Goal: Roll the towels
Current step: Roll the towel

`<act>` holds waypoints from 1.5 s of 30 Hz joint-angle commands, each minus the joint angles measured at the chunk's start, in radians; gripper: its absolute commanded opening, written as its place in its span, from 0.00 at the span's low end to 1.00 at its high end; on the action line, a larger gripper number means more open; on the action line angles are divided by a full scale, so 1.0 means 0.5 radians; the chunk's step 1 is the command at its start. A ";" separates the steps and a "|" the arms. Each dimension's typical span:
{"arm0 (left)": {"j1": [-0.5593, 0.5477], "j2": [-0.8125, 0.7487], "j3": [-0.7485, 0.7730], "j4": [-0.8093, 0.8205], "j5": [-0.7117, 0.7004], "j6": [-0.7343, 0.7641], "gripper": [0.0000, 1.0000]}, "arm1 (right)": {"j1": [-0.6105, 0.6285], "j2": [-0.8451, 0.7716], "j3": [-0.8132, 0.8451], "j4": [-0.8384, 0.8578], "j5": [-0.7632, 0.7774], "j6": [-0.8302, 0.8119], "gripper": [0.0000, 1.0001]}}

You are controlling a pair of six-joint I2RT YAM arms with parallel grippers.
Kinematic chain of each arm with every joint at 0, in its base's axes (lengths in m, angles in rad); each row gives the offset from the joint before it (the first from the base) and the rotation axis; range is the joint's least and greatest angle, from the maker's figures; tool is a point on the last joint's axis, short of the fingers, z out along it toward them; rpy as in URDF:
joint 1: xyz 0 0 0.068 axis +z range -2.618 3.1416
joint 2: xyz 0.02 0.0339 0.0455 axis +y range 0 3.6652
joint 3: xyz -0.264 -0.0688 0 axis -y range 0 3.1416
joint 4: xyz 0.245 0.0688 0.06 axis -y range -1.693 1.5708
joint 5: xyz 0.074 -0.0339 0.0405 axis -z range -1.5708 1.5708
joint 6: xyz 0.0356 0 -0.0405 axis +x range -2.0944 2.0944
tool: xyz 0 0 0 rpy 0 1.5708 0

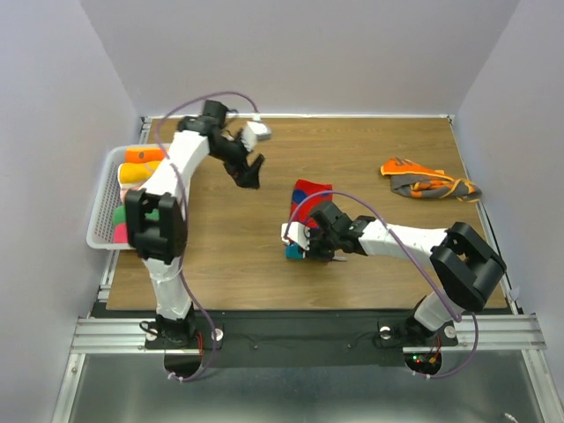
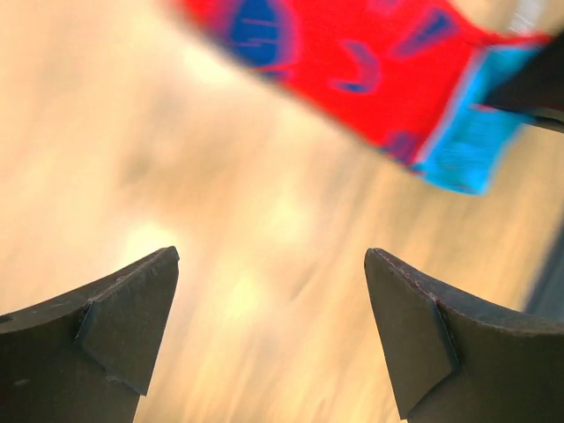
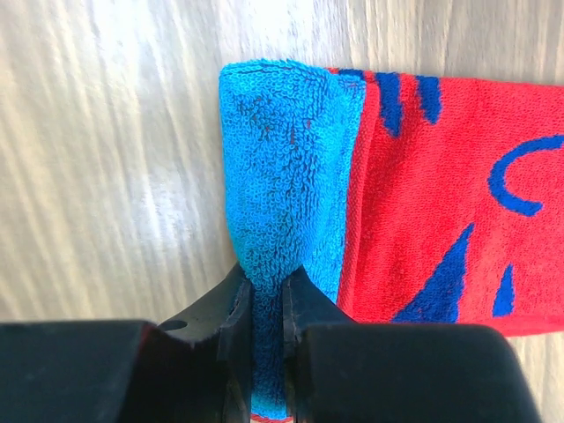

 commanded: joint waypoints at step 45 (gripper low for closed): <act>-1.344 -0.907 -1.930 1.792 -1.083 0.460 0.79 | -0.711 1.493 1.410 -1.717 -1.655 -0.198 0.06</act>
